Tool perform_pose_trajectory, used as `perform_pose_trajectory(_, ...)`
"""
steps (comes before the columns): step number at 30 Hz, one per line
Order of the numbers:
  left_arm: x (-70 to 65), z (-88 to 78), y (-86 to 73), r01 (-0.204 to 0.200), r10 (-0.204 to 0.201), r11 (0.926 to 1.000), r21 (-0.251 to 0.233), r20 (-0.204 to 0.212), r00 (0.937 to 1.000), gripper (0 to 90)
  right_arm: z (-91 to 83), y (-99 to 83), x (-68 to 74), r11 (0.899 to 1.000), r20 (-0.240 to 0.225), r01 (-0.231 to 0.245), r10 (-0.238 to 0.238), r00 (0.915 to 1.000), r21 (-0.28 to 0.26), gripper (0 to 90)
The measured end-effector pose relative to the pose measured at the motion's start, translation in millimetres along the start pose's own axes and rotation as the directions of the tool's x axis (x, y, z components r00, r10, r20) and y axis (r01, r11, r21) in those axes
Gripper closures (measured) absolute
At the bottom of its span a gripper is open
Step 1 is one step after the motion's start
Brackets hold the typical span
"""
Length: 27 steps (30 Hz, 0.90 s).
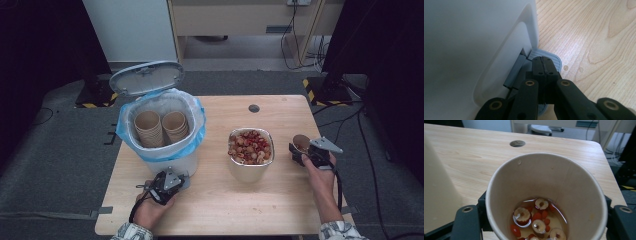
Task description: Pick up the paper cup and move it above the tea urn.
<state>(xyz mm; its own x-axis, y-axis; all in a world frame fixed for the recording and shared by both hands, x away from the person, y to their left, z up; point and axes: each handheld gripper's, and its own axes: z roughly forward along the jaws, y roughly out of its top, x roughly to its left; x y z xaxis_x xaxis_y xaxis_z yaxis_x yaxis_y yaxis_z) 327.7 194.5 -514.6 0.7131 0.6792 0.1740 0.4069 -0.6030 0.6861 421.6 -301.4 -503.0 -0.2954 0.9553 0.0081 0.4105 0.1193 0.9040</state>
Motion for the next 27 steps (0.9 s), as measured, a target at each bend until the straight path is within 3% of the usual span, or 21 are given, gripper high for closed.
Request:
perform_pose_trajectory(10,0.7,0.0,-0.5,0.004,-0.004,1.0000,-0.004,0.005,1.0000,89.9,-15.0,33.2,5.8,0.995,-0.032,0.092,-0.093,0.9952,-0.031,30.1)
perform_pose_trajectory(18,-0.4,0.0,0.4,-0.005,0.005,1.0000,0.003,-0.001,1.0000,89.9,-20.0,67.6,13.8,0.984,-0.042,0.173,-0.175,0.9837,-0.053,30.1)
perform_pose_trajectory(23,0.1,0.0,0.3,-0.001,0.001,1.0000,0.003,0.002,1.0000,89.9,-25.0,94.4,13.5,0.980,-0.034,0.186,-0.189,0.9814,-0.070,30.1)
perform_pose_trajectory(27,0.0,-0.1,0.4,-0.001,0.001,1.0000,0.003,0.001,1.0000,89.9,-26.2,104.6,14.0,0.978,-0.034,0.194,-0.197,0.9799,-0.076,30.1)
